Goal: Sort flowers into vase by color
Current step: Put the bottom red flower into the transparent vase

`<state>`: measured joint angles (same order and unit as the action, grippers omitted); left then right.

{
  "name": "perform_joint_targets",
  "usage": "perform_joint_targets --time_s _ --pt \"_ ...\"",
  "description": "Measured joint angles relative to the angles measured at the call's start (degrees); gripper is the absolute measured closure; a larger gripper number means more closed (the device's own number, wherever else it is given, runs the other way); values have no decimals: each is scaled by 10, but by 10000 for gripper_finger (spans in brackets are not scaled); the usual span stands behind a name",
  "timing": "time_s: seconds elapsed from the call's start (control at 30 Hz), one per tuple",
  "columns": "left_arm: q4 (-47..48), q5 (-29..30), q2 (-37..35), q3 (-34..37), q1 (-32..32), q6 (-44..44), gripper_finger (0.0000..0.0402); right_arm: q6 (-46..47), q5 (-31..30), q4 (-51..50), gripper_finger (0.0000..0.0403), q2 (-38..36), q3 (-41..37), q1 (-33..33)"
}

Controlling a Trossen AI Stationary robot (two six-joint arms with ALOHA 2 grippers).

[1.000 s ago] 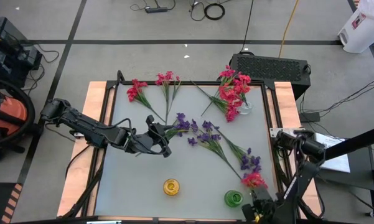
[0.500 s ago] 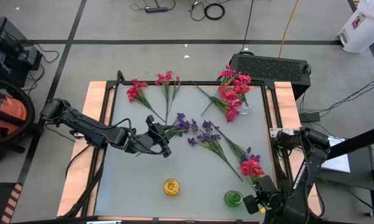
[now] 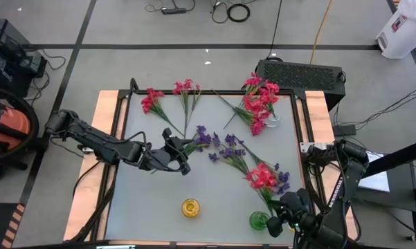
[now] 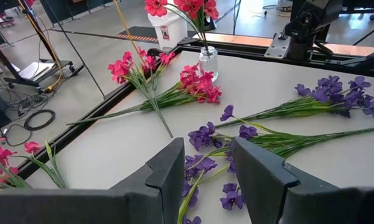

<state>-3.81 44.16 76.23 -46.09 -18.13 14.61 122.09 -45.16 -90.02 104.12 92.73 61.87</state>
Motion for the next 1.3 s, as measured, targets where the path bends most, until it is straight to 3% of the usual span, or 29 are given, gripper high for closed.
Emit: perform_joint_targets --time_s 0.17,0.77,1.0,1.3 --pt "0 0 0 0 0 0 258 -36 -75 0 402 -13 0 -7" --pt "0 0 0 0 0 0 258 -267 -217 0 402 -69 0 -128" --pt "0 0 0 0 0 0 258 -316 -273 0 403 -107 -4 -139" --pt "0 0 0 0 0 0 258 -280 -292 0 403 -233 -134 -130"
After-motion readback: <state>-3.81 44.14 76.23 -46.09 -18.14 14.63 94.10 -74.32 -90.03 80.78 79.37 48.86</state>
